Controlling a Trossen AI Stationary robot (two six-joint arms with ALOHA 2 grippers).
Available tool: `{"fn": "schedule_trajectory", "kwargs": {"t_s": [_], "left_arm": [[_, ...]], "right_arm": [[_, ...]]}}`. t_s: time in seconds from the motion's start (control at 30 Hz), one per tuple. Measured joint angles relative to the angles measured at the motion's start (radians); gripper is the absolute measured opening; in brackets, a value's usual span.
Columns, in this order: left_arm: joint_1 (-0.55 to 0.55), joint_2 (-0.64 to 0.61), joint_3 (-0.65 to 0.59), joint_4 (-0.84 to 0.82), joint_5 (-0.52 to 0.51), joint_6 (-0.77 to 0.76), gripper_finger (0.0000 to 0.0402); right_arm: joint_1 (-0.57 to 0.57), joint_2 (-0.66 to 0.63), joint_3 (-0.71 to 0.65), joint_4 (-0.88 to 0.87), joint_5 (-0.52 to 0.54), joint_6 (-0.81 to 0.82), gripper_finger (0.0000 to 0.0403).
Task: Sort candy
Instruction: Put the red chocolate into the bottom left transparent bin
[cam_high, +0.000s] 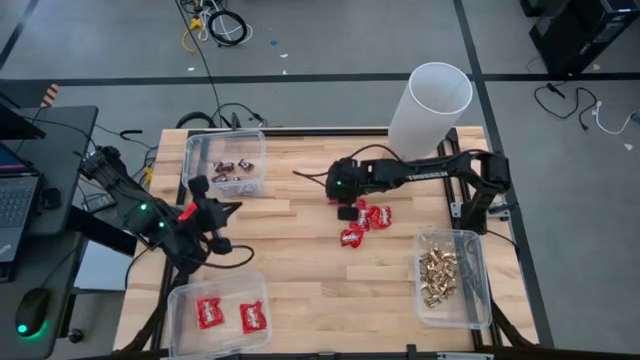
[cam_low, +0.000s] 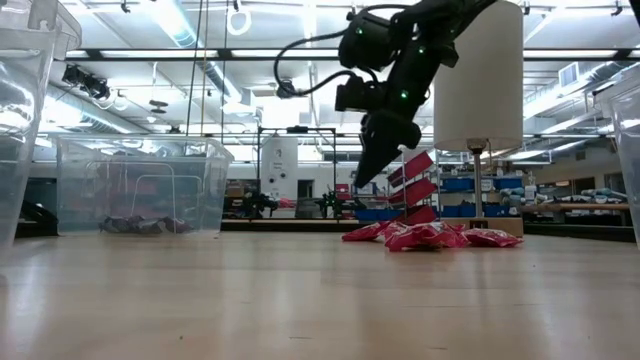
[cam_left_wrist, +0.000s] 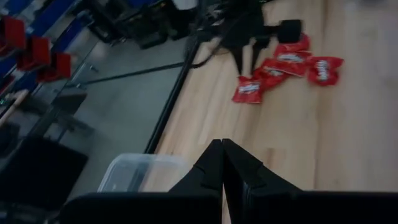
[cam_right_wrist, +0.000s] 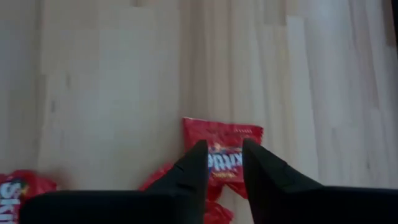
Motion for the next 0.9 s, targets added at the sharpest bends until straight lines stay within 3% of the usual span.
{"fn": "schedule_trajectory", "kwargs": {"t_s": [0.23, 0.5, 0.9], "left_arm": [[0.0, -0.001, -0.029, -0.065, -0.012, -0.094, 0.0005], [-0.001, -0.001, -0.114, -0.034, -0.015, -0.17, 0.0005], [-0.002, 0.0, -0.146, 0.005, -0.03, -0.228, 0.0005]], "right_arm": [[0.045, 0.037, -0.003, 0.049, 0.11, 0.025, 0.0123], [0.048, 0.085, -0.007, 0.042, 0.115, 0.145, 0.0146], [0.049, 0.174, -0.017, 0.043, 0.11, 0.175, 0.0154]]}}
